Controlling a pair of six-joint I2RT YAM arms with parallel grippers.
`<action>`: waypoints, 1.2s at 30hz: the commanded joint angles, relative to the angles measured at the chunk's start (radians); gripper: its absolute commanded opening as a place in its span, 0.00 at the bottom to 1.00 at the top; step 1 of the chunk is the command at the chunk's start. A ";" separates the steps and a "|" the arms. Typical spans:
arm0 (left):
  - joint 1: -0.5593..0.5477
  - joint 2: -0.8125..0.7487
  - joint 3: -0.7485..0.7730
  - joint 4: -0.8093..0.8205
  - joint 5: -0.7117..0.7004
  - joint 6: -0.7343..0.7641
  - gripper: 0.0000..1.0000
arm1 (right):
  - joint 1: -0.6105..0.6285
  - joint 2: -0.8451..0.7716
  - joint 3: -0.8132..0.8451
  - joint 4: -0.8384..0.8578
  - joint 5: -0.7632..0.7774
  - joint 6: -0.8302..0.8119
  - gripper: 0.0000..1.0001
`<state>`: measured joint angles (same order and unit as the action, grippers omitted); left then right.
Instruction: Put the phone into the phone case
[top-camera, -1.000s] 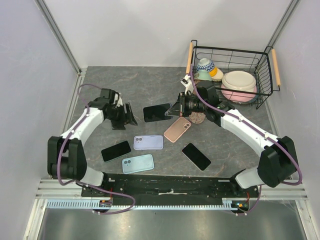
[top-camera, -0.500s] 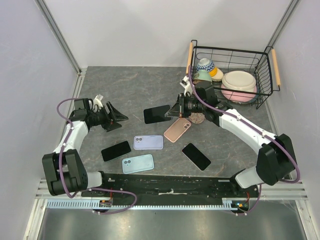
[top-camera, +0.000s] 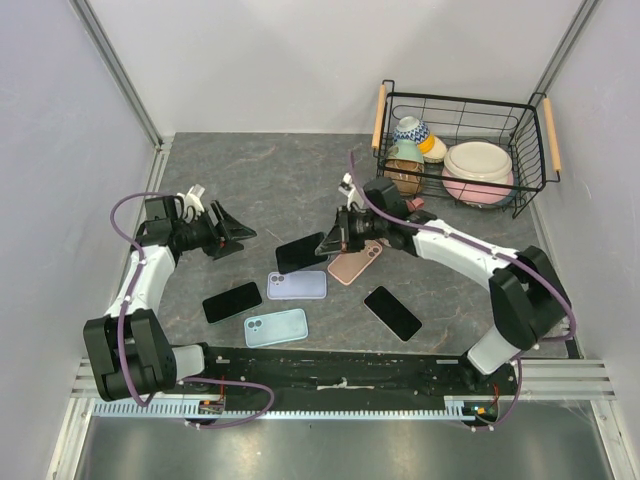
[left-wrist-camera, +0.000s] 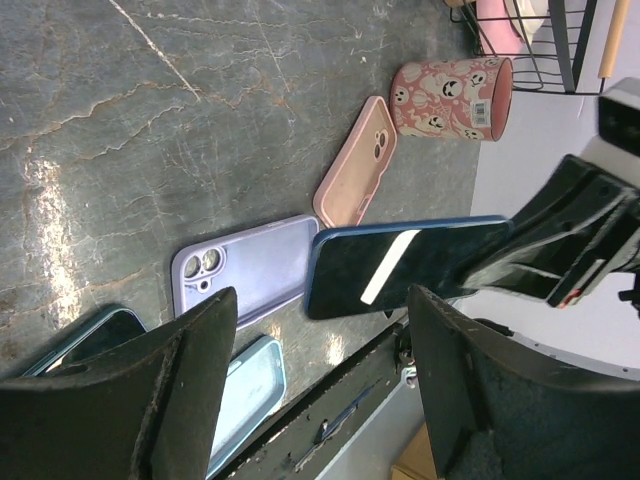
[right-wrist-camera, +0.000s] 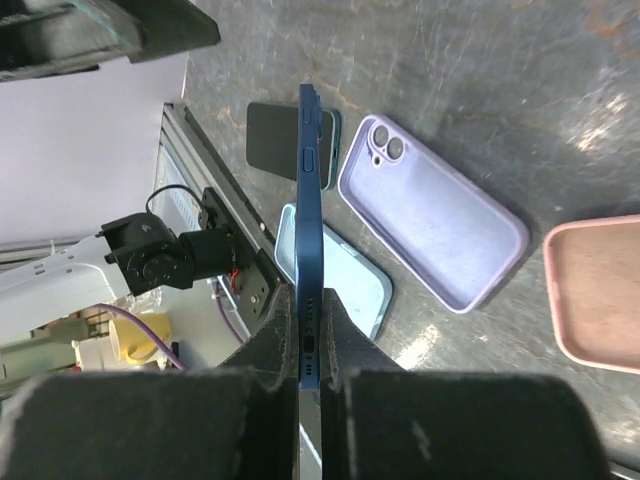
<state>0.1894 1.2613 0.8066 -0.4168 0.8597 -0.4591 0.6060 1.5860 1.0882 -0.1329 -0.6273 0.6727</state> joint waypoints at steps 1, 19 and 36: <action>0.001 -0.036 -0.001 0.004 0.019 0.011 0.75 | 0.044 0.052 -0.017 0.125 -0.011 0.091 0.00; 0.001 -0.068 -0.034 0.001 0.016 0.027 0.75 | 0.089 0.169 -0.143 0.378 0.006 0.269 0.00; 0.001 -0.088 -0.050 0.003 0.016 0.028 0.75 | 0.107 0.206 -0.240 0.484 0.069 0.352 0.00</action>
<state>0.1894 1.2079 0.7620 -0.4221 0.8585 -0.4564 0.7052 1.7699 0.8661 0.2592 -0.5835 0.9844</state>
